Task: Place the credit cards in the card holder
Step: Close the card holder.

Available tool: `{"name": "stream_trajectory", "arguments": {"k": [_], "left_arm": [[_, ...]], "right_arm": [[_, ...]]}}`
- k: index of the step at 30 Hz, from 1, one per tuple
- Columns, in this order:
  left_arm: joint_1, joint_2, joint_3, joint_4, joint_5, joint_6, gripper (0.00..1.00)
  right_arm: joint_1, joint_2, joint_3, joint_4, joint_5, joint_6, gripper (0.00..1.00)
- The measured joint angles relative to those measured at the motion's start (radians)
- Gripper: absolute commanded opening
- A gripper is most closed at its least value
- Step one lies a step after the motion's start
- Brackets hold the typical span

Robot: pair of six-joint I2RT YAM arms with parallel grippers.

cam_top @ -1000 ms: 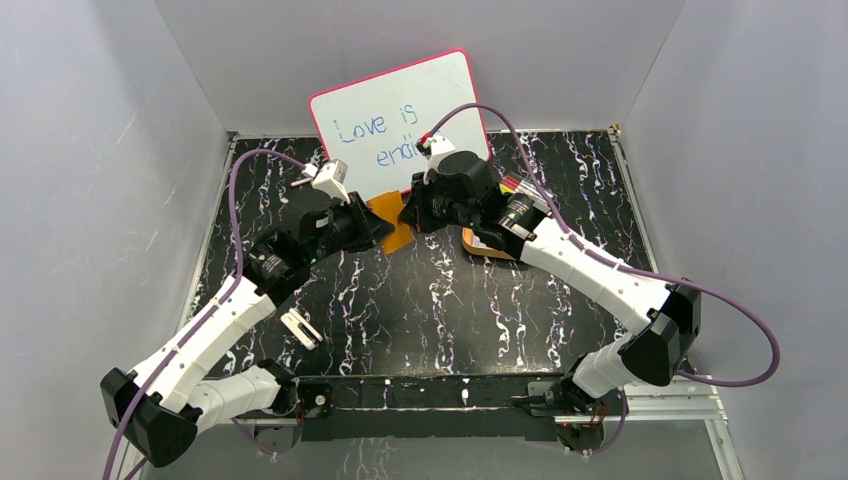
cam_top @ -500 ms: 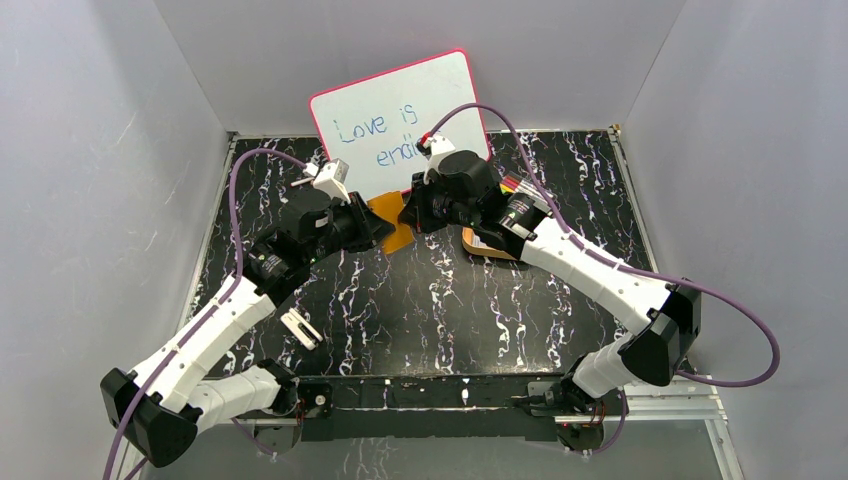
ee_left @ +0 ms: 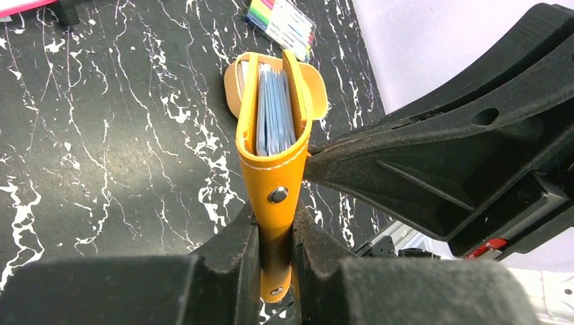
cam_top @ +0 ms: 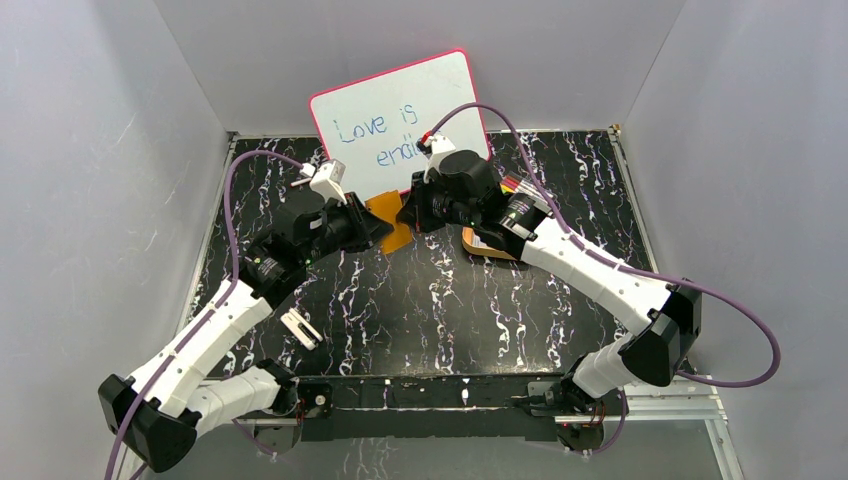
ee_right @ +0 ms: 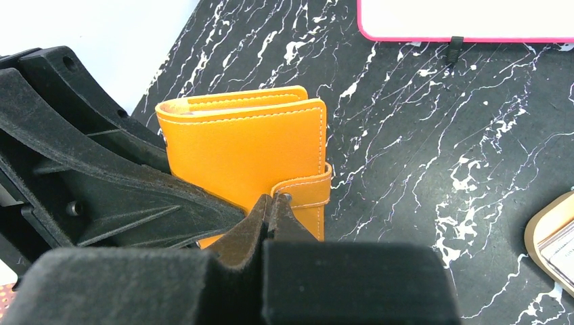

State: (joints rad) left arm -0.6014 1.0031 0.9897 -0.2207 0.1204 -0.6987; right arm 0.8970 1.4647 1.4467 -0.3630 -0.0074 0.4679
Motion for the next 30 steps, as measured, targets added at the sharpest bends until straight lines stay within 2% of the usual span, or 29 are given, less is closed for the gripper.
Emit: {"name": "stream_trajectory", "arguments": {"k": [30], "left_arm": [[0.033,0.002,-0.038,0.108,0.082,-0.038,0.0]], "right_arm": [[-0.034,-0.003,-0.005,0.032,-0.053,0.028,0.0]]}}
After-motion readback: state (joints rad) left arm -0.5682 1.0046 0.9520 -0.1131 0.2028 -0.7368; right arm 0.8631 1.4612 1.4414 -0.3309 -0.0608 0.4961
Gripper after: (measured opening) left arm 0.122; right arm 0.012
